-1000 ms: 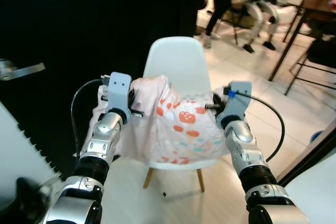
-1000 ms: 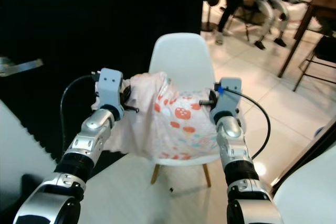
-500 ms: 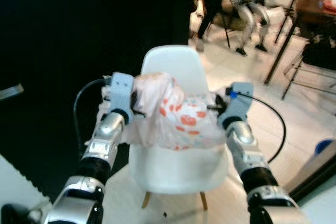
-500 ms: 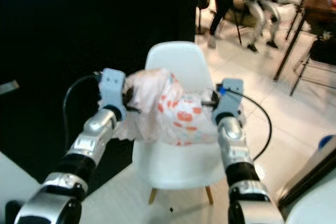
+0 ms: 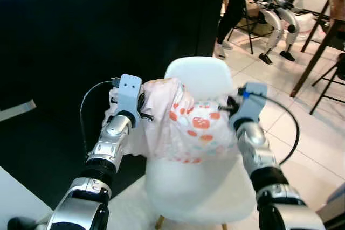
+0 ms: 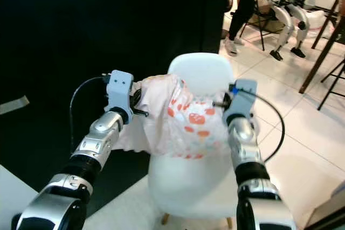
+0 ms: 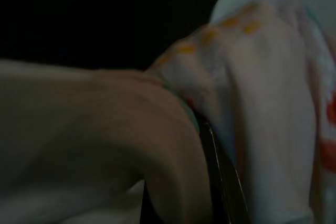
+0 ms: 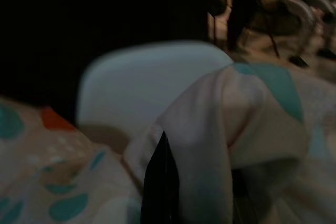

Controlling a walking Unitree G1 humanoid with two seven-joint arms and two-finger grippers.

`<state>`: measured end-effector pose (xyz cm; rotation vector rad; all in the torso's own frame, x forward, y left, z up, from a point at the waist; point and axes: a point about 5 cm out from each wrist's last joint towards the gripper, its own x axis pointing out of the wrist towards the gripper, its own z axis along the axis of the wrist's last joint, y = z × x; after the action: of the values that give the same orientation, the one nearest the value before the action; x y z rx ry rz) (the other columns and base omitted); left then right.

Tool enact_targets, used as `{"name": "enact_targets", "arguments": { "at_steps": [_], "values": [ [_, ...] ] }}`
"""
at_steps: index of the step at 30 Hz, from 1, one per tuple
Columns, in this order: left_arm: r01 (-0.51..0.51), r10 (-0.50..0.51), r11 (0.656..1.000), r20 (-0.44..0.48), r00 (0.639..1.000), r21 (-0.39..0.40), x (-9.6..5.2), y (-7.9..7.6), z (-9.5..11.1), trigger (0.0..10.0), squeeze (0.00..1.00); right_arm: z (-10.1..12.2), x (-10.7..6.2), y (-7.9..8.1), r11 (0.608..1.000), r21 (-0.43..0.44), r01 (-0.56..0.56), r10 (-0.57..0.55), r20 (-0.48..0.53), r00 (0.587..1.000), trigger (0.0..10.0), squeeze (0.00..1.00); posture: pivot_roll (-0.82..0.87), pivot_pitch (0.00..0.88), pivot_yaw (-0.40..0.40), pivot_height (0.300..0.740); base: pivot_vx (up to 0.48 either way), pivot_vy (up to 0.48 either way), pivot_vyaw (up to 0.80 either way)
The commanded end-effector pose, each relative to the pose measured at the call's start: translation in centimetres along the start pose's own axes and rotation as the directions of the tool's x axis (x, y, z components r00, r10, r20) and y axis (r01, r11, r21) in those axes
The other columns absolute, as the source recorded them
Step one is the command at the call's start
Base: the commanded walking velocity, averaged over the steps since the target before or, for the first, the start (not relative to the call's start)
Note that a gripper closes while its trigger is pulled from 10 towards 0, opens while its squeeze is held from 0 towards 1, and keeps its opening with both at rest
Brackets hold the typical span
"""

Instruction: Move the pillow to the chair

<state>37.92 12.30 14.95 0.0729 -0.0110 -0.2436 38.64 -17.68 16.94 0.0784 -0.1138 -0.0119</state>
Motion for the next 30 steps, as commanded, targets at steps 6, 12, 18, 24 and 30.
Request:
{"name": "enact_targets", "arguments": {
  "at_steps": [6, 12, 18, 24, 30],
  "values": [
    [0.171, -0.173, 0.985, 0.078, 0.982, 0.030, 1.6, -4.3, 2.8, 10.0, 0.00, 2.9, 1.1, -0.8, 0.999, -0.031, 0.012, -0.009, 0.092, 0.996, 10.0, 0.00, -0.02, 0.040, 0.012, 0.740, 0.169, 0.000, 0.00],
    [0.265, -0.268, 0.962, 0.030, 0.963, 0.072, 0.6, -6.8, 0.6, 10.0, 0.00, 0.8, 0.4, -1.1, 0.999, -0.054, 0.000, 0.001, 0.019, 1.000, 10.0, 0.00, -0.03, 0.048, 0.017, 0.740, 0.000, 0.000, 0.00],
    [0.215, -0.214, 0.977, -0.014, 0.977, 0.012, -0.8, -6.1, -2.1, 10.0, 0.00, -2.6, -1.5, -0.7, 0.997, -0.069, -0.022, 0.019, -0.051, 0.999, 10.0, 0.00, -0.03, 0.056, 0.010, 0.740, 0.000, 0.000, 0.00],
    [0.180, -0.176, 0.983, -0.091, 0.980, 0.037, -2.4, -5.2, -5.0, 10.0, 0.00, -5.7, -3.8, -0.9, 0.996, -0.081, -0.033, 0.022, -0.130, 0.991, 10.0, 0.00, -0.02, 0.066, -0.001, 0.740, 0.000, 0.000, 0.00],
    [0.184, -0.175, 0.981, -0.127, 0.976, 0.061, -3.4, -4.9, -6.3, 10.0, 0.00, -7.8, -5.2, -1.0, 0.994, -0.095, -0.047, 0.026, -0.207, 0.978, 10.0, 0.00, -0.02, 0.069, -0.006, 0.740, 0.000, 0.000, 0.00]
  ]
}}
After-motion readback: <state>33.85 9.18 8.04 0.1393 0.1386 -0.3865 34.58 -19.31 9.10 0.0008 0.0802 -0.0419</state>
